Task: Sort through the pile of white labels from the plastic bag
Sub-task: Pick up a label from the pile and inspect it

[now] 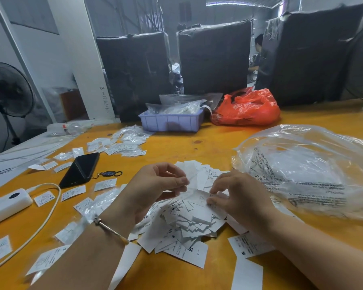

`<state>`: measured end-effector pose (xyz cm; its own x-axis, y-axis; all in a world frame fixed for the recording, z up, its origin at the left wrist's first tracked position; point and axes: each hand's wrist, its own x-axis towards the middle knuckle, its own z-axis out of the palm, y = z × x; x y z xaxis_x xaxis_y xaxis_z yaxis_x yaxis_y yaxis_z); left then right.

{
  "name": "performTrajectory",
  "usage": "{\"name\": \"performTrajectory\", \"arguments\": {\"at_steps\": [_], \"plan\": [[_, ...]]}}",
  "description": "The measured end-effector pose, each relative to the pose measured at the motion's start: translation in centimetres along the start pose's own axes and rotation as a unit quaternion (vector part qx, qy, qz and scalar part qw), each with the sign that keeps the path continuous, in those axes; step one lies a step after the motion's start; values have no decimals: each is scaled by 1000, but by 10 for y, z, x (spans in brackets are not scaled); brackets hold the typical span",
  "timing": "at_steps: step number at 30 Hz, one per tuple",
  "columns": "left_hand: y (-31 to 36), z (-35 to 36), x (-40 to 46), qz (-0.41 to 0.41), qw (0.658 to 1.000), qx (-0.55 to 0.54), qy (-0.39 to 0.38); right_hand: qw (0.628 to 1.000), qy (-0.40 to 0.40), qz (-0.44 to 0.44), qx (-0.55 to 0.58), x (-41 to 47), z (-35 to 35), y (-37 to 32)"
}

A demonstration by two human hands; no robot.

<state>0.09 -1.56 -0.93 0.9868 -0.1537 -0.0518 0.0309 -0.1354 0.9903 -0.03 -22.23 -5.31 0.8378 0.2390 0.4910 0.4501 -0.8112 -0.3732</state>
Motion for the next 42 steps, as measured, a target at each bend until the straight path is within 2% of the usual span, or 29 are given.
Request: {"name": "performTrajectory", "arguments": {"at_steps": [3, 5, 8, 11, 14, 17, 20, 26, 35, 42], "plan": [[0, 1, -1, 9, 1000, 9, -2, 999, -2, -6, 33, 1, -2, 0], [-1, 3, -1, 26, 999, 19, 6, 987, -20, 39, 154, 3, -8, 0], [-2, 5, -1, 72, 996, 51, 32, 913, -17, 114, 392, 5, -18, 2], [-2, 8, -3, 134, 981, 127, 58, 865, 9, 144, 480, 7, -32, 5], [-3, 12, -6, 200, 961, 180, 64, 872, 55, 126, 469, 7, -43, 1], [-3, 16, -9, 259, 933, 243, 59, 894, 138, 67, 420, 3, -51, -11], [-3, 19, -12, 292, 917, 268, 50, 910, 177, 12, 374, -2, -59, -25], [-1, 20, -14, 315, 912, 260, 38, 920, 171, -33, 352, -7, -58, -35], [-1, 21, -15, 322, 912, 254, 8, 928, 191, -51, 315, -4, -54, -32], [0, 21, -16, 330, 910, 250, 8, 944, 173, -56, 275, -5, -51, -29]]}}
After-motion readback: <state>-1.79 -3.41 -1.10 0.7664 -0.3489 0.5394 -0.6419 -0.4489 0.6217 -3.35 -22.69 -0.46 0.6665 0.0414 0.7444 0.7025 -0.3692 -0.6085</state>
